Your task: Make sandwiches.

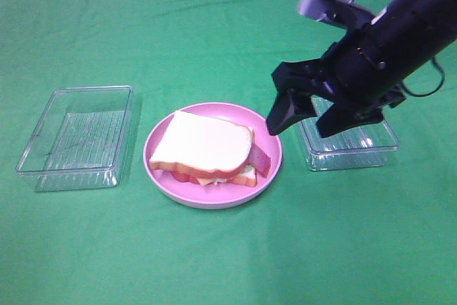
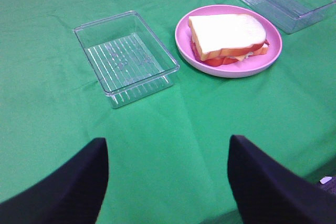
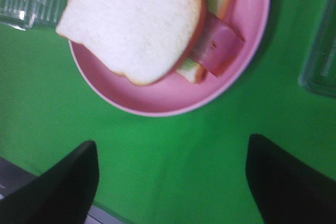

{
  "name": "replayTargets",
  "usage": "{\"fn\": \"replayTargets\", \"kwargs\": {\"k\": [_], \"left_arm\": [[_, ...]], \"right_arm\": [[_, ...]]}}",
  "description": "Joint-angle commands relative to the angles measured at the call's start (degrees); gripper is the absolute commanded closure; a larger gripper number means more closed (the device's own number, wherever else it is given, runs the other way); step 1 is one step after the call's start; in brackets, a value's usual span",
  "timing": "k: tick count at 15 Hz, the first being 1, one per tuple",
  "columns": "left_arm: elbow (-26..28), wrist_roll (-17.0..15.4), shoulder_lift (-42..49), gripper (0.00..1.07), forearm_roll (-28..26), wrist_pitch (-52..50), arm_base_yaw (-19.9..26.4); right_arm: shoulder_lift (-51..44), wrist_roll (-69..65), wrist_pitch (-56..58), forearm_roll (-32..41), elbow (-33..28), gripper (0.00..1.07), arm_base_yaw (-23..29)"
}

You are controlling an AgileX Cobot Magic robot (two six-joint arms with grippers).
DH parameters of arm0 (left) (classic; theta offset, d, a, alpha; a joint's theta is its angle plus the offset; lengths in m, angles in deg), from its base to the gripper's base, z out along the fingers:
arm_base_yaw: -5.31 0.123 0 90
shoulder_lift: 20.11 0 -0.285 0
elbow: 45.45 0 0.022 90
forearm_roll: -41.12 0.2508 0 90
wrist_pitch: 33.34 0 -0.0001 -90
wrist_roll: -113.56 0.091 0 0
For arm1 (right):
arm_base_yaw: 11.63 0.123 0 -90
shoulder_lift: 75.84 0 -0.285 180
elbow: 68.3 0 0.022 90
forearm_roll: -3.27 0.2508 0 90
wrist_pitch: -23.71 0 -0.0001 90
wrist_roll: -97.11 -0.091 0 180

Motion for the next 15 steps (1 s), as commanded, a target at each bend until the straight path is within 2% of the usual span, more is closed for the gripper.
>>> {"fn": "replayTargets", "kwargs": {"k": [1,4,5,7,10,12,13,15], "left_arm": [[-0.3,-0.2,-0.1,0.43,0.1,-0.5,-0.2],[-0.3,-0.2,-0.1,0.43,0.1,-0.5,-0.2],[-0.3,-0.2,-0.1,0.43,0.1,-0.5,-0.2],[-0.3,-0.2,-0.1,0.43,0.1,-0.5,-0.2],[-0.3,-0.2,-0.1,0.43,0.1,-0.5,-0.2],[-0.3,-0.1,-0.1,0.43,0.1,-0.5,-0.2],[-0.3,0.7,-0.1,0.43,-0.1,-0.6,-0.2],[-0.3,2.6,-0.1,0.43,-1.4,-0.6,-0.2]], "right_arm": [[-7.0,-5.3,6.4,-10.3,-0.2,0.34,-0.1],[-19.7,-9.6,13.5,-18.9,-0.2,0.34,-0.1],[-27.0,-9.9,16.8,-20.0,-0.2,0.34,-0.1],[-35.8,-9.9,19.4,-20.6,-1.8,0.34,-0.1],[-47.8,-9.9,20.8,-21.2,-7.8,0.34,-0.1],[-58.7,-9.7,21.8,-21.3,-14.8,0.34,-0.1],[-66.1,-9.6,22.2,-21.3,-19.5,0.34,-0.1],[-74.9,-7.4,22.2,-21.3,-24.6,0.34,-0.1]]}}
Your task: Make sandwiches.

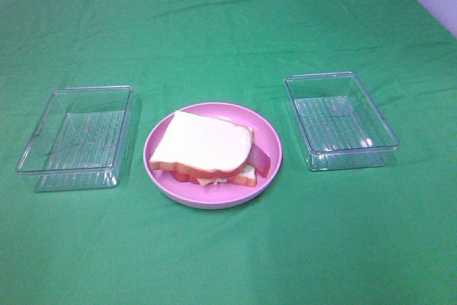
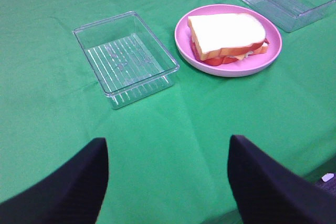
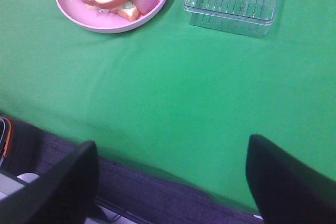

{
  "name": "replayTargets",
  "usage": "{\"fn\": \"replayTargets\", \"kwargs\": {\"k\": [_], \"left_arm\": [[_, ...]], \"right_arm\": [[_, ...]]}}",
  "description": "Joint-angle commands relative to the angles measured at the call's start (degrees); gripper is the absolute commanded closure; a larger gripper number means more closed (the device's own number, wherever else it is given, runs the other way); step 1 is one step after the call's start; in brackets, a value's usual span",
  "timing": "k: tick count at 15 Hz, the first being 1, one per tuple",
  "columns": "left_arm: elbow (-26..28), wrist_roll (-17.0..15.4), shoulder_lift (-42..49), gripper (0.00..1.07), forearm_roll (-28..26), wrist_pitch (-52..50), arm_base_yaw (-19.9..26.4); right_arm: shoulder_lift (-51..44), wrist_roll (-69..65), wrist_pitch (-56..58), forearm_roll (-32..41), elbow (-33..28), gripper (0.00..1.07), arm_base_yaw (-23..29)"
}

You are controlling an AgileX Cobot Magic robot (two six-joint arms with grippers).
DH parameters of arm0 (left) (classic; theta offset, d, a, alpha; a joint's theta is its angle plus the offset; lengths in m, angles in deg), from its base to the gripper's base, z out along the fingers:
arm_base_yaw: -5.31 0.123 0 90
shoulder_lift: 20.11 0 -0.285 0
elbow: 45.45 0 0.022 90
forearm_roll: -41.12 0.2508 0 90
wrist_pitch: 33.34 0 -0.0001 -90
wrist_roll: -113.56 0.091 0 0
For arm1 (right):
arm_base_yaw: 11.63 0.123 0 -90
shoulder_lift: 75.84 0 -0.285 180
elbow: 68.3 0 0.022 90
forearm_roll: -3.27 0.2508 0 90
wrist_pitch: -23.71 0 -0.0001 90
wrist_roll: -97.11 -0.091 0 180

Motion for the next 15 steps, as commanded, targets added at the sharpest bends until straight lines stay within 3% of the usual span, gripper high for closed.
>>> {"fn": "replayTargets", "kwargs": {"k": [1,4,13,15], "left_arm": [[-0.3,2.9,-0.1,0.43,-2.5,-0.7,-0.2],[-0.5,3.8,-0.1,0.43,-3.4,-0.7,-0.2],[-0.5,3.8,-0.1,0.43,-3.4,-0.7,0.1],[-0.5,3.8,-0.1,0.43,-3.2,-0.7,3.0]], "right_arm": [[-9.3,2.8,0.2,-0.6,-5.7,0.34,-0.1],[-17.6,5.3,-4.1,-1.6,-7.6,0.34,-0.1],[-18.2,4.9,-4.0,-1.8,-7.5,0.34,-0.1],[-18.2,4.9,-4.0,-1.4,-7.5,0.34,-1.6]]}}
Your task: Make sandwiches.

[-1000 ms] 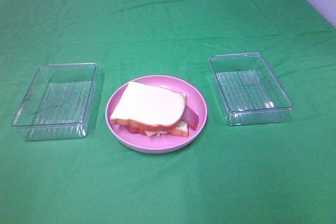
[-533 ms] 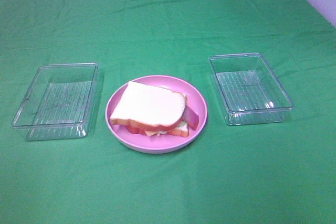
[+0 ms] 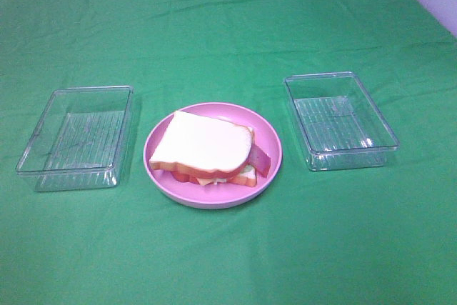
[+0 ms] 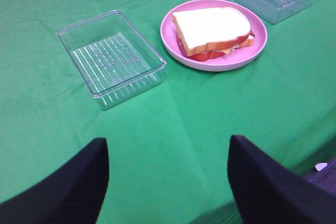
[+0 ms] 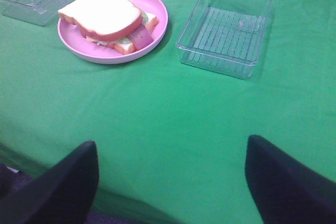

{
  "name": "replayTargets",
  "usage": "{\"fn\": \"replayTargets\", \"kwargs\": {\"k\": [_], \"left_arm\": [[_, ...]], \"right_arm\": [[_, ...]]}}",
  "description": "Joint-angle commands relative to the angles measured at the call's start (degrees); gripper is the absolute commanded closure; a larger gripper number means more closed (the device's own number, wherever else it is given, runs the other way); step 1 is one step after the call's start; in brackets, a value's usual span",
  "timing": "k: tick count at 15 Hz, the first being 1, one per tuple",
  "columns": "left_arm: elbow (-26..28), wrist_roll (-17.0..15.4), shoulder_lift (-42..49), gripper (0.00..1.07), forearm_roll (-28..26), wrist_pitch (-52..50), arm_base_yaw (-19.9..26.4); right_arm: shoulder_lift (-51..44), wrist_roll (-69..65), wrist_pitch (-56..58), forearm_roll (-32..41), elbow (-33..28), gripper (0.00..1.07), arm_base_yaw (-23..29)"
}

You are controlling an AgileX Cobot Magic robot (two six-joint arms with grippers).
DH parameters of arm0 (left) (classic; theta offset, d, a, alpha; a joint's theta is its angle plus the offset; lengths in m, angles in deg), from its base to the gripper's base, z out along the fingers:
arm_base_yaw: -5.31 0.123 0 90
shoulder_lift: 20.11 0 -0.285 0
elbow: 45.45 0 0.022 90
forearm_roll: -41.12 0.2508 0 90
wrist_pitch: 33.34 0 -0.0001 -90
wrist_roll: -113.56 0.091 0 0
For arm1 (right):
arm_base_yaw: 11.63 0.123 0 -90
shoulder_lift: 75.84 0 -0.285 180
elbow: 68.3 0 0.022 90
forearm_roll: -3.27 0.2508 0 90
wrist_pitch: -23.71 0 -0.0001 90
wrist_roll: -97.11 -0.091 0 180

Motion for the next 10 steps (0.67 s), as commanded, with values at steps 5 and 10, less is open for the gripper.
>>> {"fn": "replayTargets", "kwargs": {"k": [5,10], "left_arm": [[-0.1,0.2,-0.1,0.43,-0.1,-0.6,26.2],[-0.1,0.2,1.4,0.43,-0.1,-0.6,29.3]], "right_arm": [[-0.6,0.7,-0.7,0.1,-0.1,0.34,-21.2],[-1.4,0.7,-0.8,-0.1,-0.1,0.34,-26.8]]}}
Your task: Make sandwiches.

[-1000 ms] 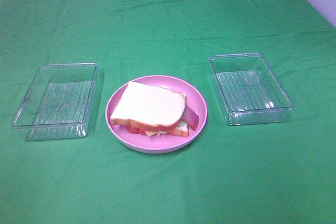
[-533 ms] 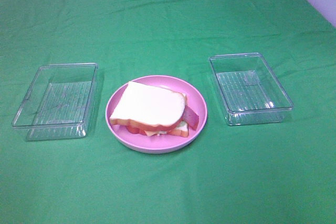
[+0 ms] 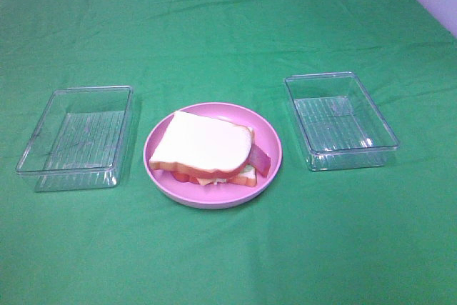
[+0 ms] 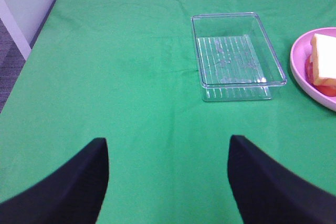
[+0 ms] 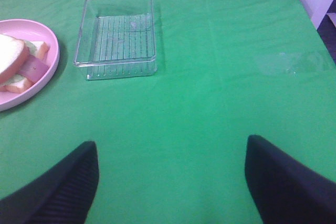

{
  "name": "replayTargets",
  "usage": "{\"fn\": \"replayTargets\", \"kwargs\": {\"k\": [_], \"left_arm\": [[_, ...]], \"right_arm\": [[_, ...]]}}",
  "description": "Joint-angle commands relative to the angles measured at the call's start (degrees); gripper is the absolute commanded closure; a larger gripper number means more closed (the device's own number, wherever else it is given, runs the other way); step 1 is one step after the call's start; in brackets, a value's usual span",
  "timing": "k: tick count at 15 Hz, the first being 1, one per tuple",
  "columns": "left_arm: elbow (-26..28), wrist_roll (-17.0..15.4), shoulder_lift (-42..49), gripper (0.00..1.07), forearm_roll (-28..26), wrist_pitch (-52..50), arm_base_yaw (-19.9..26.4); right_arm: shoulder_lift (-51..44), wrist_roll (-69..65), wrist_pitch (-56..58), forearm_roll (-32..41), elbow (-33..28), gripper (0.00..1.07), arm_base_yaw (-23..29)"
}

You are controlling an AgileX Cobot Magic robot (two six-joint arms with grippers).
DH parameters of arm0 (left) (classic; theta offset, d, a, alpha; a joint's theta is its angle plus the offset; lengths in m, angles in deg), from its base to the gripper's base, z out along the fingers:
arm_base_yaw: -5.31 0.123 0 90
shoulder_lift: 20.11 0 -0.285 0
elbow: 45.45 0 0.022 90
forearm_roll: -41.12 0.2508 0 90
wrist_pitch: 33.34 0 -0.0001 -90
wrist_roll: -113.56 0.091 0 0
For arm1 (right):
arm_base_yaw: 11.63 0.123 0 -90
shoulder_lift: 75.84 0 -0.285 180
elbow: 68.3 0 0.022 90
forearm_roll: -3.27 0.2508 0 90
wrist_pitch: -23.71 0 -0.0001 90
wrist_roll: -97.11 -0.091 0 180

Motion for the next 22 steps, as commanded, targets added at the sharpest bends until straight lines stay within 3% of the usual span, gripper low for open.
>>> {"fn": "replayTargets", "kwargs": {"k": [1,22], "left_arm": [[-0.1,0.2,1.4,0.43,-0.1,-0.5,-1.0],[-0.1,0.2,1.2,0.43,-0.3,-0.5,-1.1]], "right_arm": [[-0.5,0.7,-0.7,-0.1,-0.1,0.34,-0.7],[-2.7,0.7,-0.7,0.0,-0.1,0.35,-0.6]]}}
